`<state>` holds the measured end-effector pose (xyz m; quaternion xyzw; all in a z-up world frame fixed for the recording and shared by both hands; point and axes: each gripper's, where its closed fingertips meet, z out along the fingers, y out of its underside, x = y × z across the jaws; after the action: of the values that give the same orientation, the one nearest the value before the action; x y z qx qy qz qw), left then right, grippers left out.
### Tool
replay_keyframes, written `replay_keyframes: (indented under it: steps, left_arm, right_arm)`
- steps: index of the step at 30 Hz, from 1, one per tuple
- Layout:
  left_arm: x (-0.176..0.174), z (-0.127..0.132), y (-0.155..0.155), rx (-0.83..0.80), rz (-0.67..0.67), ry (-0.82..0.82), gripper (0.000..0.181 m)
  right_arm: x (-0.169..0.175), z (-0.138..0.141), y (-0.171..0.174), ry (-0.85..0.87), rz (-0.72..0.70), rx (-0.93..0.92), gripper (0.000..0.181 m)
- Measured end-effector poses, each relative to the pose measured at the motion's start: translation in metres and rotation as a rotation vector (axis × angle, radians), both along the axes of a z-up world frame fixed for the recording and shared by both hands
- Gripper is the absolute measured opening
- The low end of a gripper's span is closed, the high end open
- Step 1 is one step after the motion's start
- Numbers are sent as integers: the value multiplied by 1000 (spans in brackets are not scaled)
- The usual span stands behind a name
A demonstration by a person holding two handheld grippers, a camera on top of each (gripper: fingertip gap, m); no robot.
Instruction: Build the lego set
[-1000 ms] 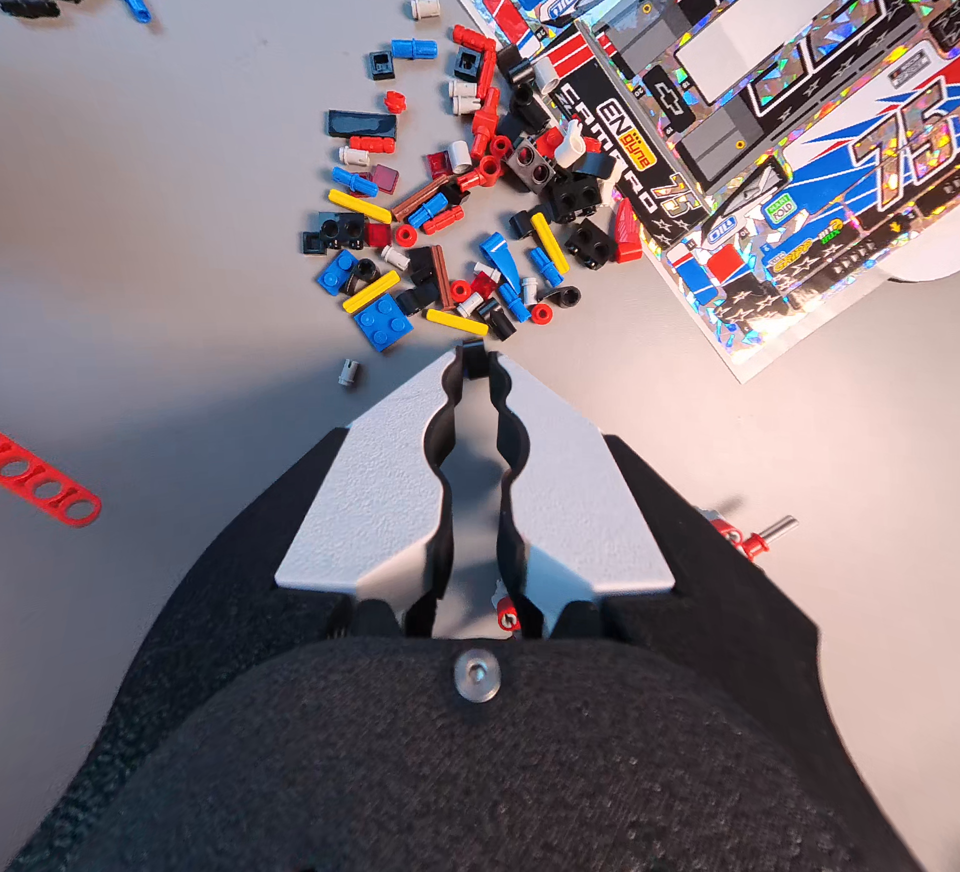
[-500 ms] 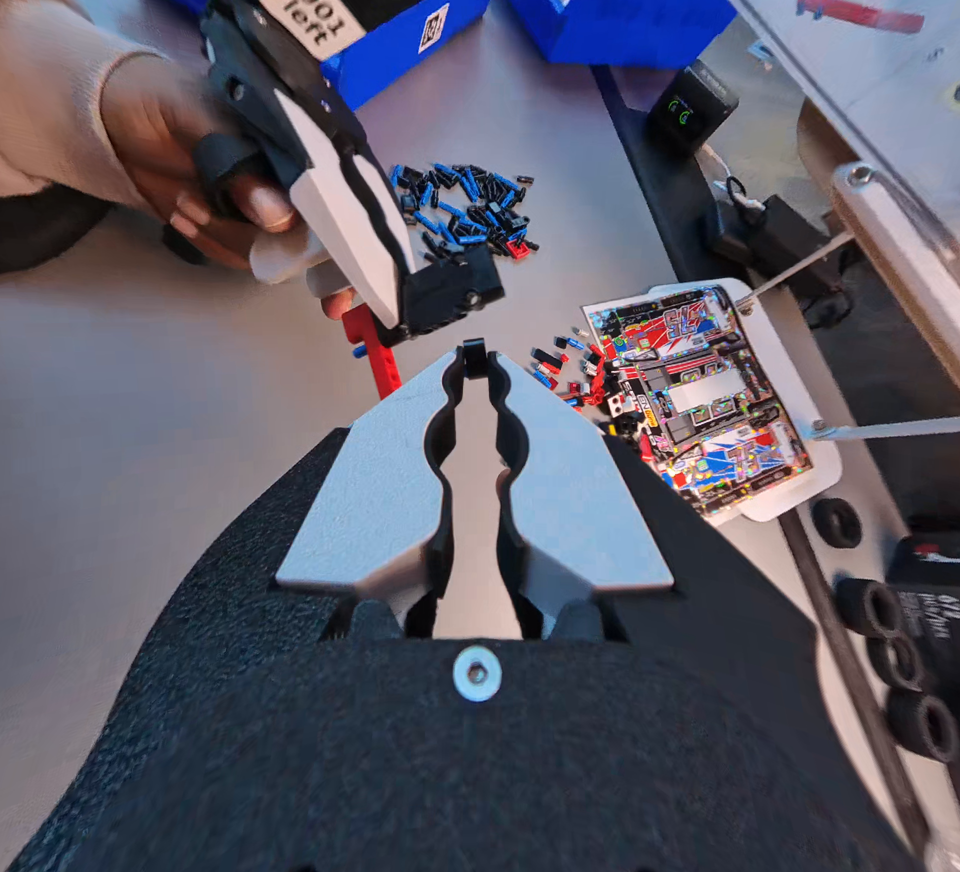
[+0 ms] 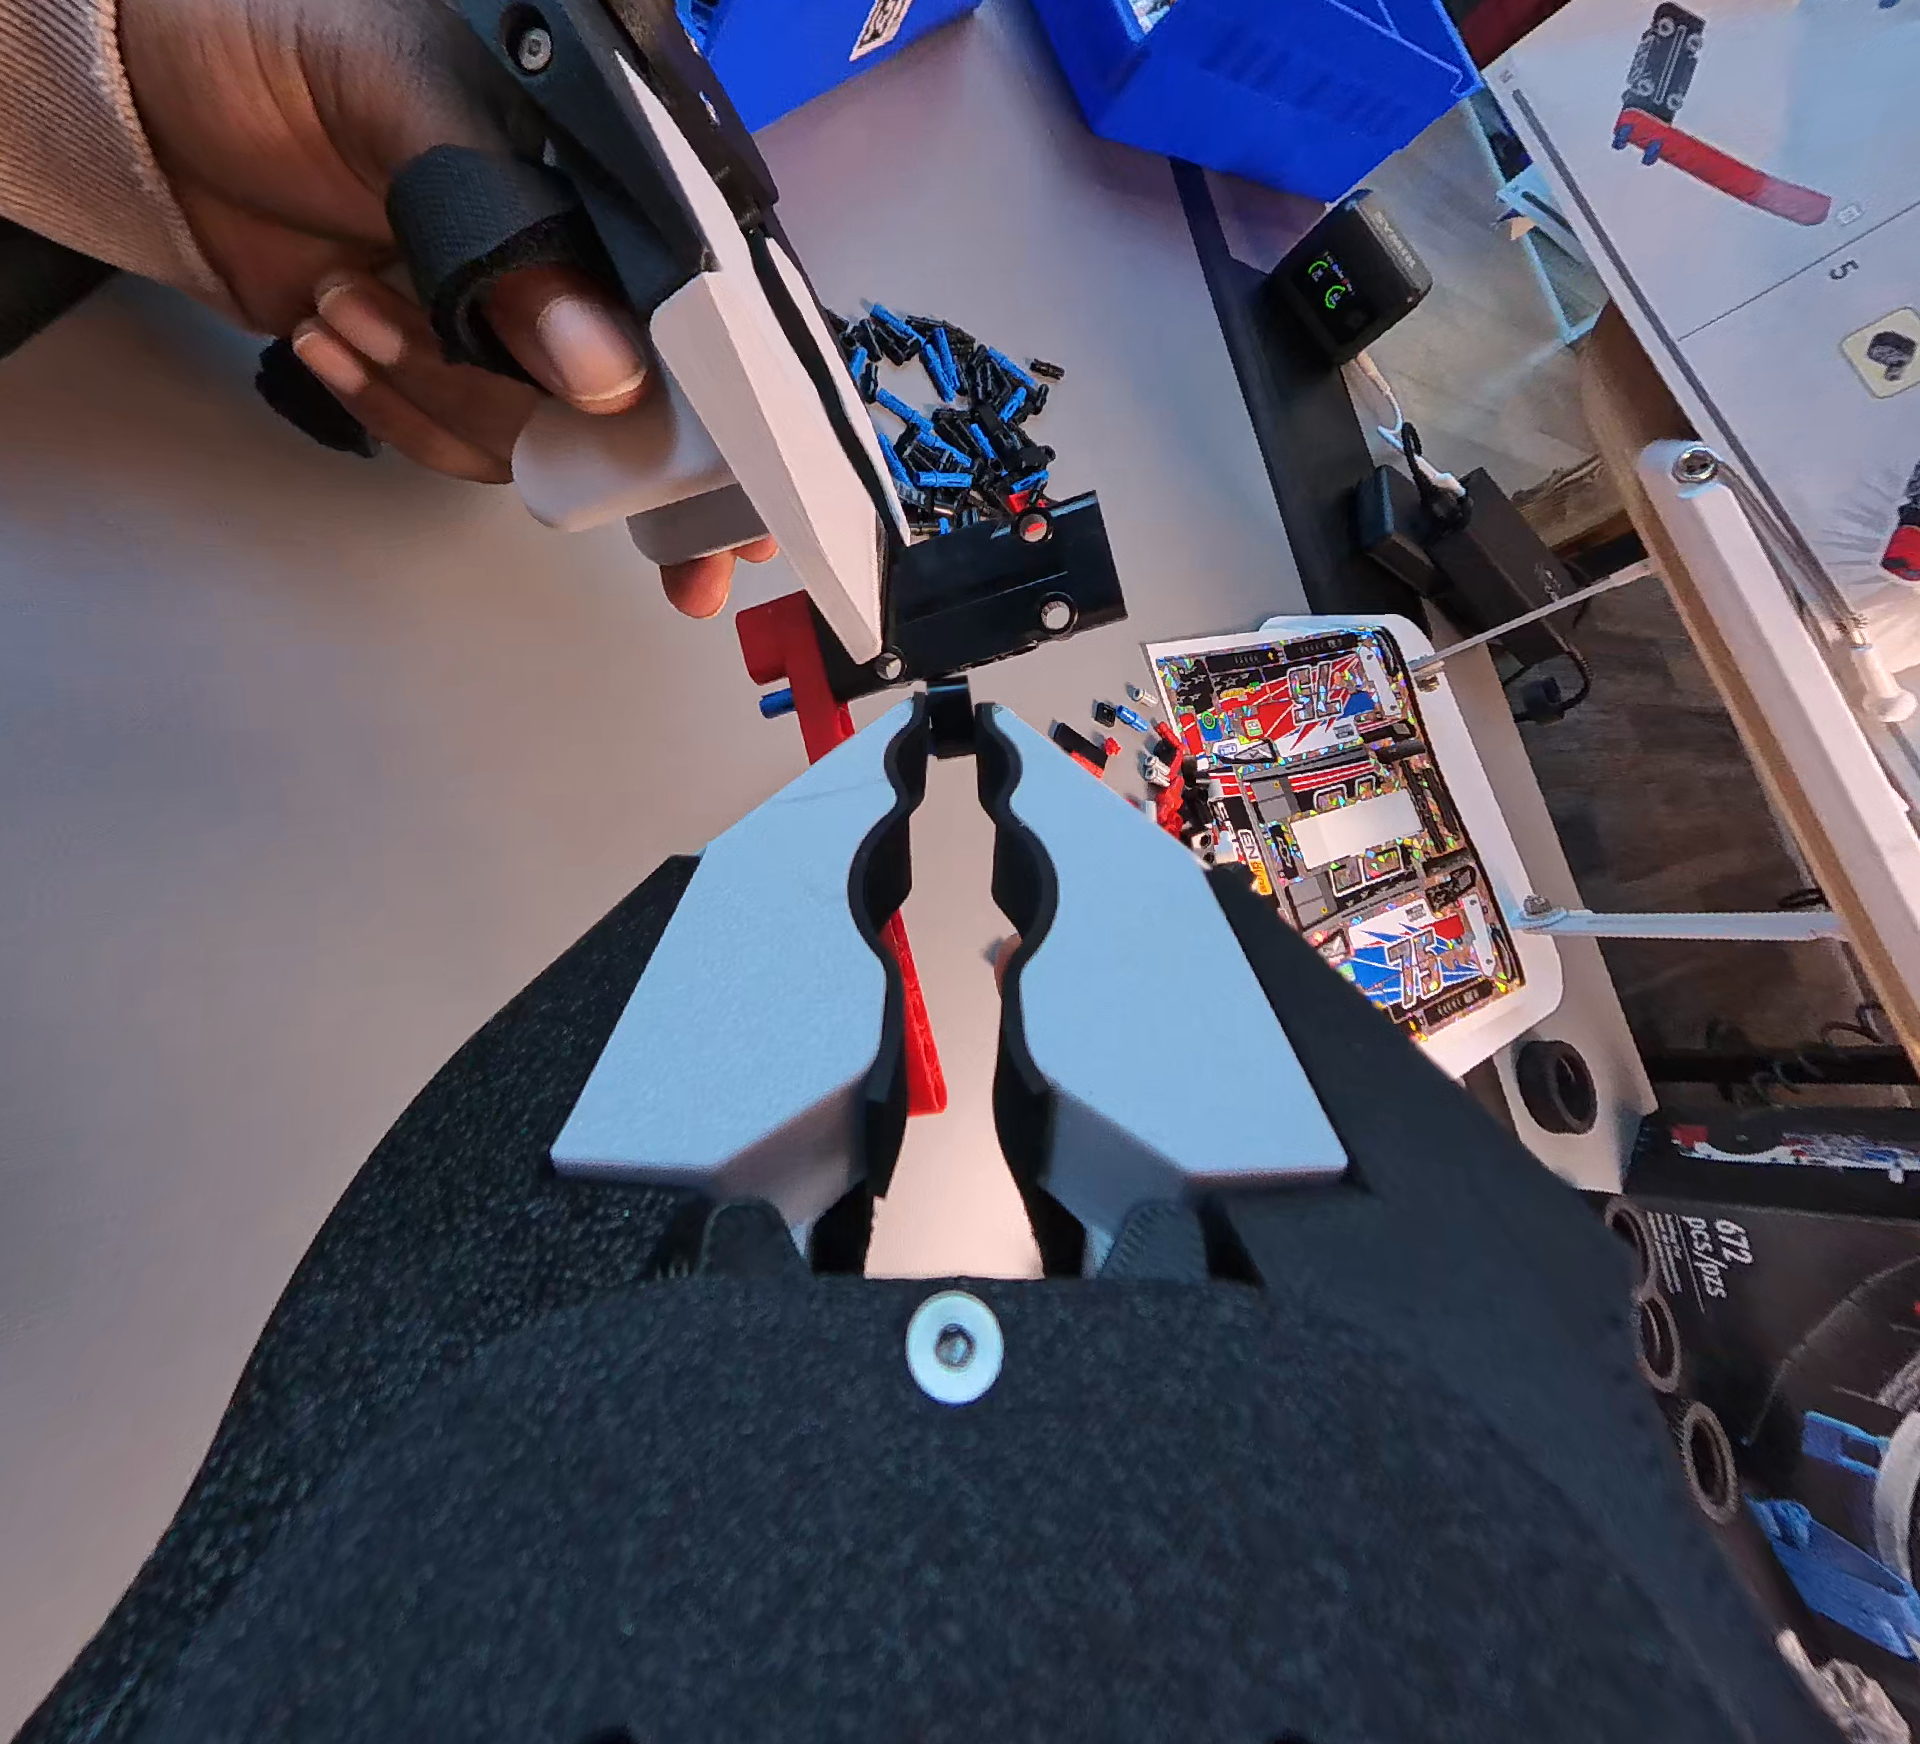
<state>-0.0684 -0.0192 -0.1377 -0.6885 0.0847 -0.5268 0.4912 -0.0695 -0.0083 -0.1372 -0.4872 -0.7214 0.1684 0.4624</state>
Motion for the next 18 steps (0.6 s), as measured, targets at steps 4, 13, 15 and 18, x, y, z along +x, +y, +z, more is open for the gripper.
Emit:
replay_keyframes:
  steps: [4, 13, 15, 18]
  left_arm:
    - [0, -1, 1, -10, 3, -2, 5]
    - [-3, -3, 2, -41, 10, -25, 5]
    - [-4, -4, 3, -48, 13, -29, 5]
    - [-3, -5, 3, -56, 8, -31, 5]
  right_arm:
    - [0, -2, 1, -3, -6, 1, 6]
    - [-3, -5, 3, 11, -38, 10, 6]
    - [-4, -4, 1, 17, -34, 17, 6]
    - [-3, -5, 1, -1, -24, 34, 6]
